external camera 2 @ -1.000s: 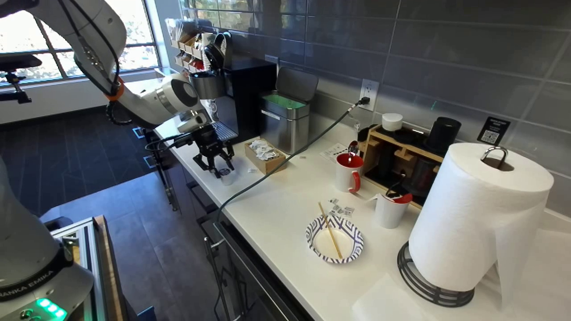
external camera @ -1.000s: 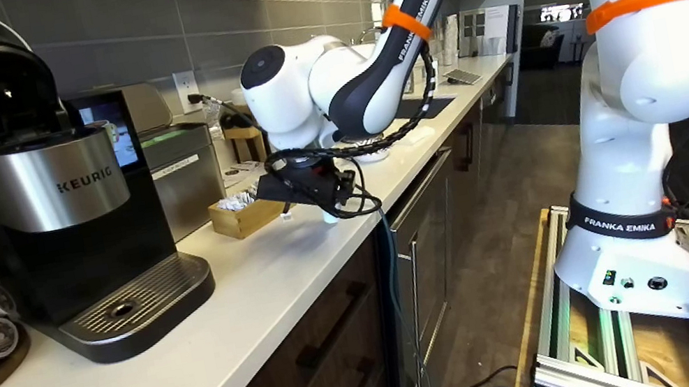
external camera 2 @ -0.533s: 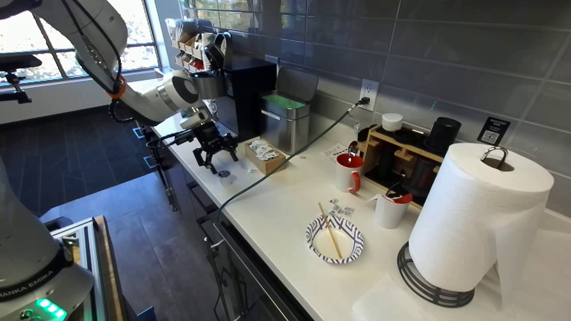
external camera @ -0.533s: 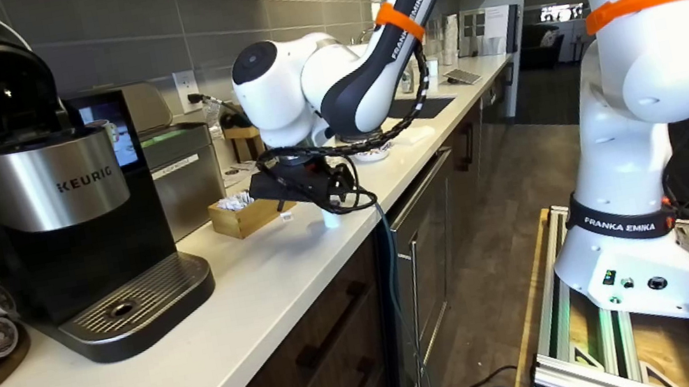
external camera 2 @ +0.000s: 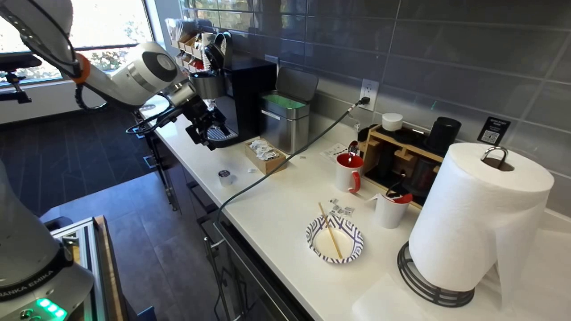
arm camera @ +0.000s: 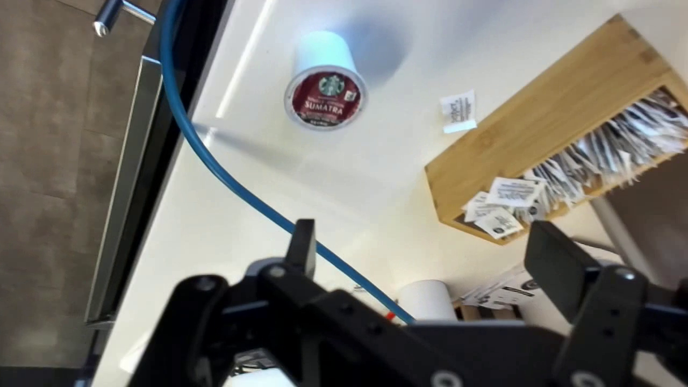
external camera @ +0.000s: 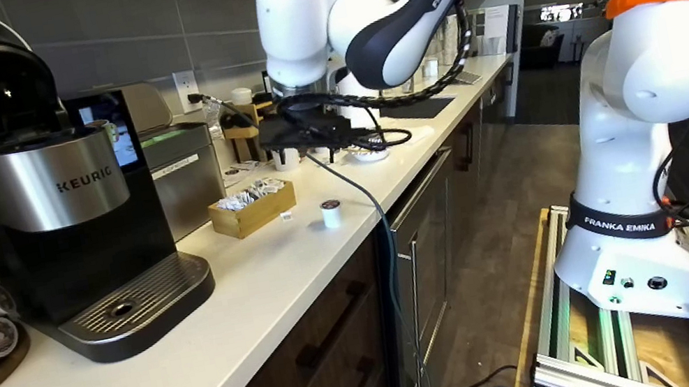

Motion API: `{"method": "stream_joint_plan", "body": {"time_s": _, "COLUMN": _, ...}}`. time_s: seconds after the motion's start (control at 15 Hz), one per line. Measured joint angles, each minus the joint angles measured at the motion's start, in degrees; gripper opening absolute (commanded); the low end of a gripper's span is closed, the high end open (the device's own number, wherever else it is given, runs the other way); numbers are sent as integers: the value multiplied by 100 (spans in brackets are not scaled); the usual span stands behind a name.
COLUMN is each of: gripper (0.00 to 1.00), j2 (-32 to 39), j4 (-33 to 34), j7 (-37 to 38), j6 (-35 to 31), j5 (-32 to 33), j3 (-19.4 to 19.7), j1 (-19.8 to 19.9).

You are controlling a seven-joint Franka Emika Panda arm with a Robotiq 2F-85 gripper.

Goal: Take the small white container out of the coffee maker and place it on the counter top

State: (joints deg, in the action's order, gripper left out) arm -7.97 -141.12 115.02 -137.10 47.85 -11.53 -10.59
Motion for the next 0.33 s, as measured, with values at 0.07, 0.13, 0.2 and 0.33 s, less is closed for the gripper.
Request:
{"method": "stream_joint_plan", "body": {"time_s": 0.07, "gripper": 100, "j2": -323, "j4": -199, "j7": -249, "j6": -205, "j5": 6, "j3": 25, "j1": 9}}
{"method": "stream_joint_plan", "body": {"time_s": 0.13, "gripper": 100, "j2": -665, "j4": -412, "j7": -525, "j6": -461, "j5": 6, "j3": 81, "j1": 19}}
{"method": "stream_joint_plan", "body": {"time_s": 0.2, "gripper": 100, "j2": -1002, "j4": -629, "j7": -807, "j6": -768, "j5": -61, "j3": 178, "j1": 32}}
{"method": "stream_joint_plan", "body": {"time_s": 0.33, "gripper": 100, "j2": -1646, "j4": -1051, "j7": -1374, "j6": -1206, "j5": -508, "j3": 470, "j1": 69}}
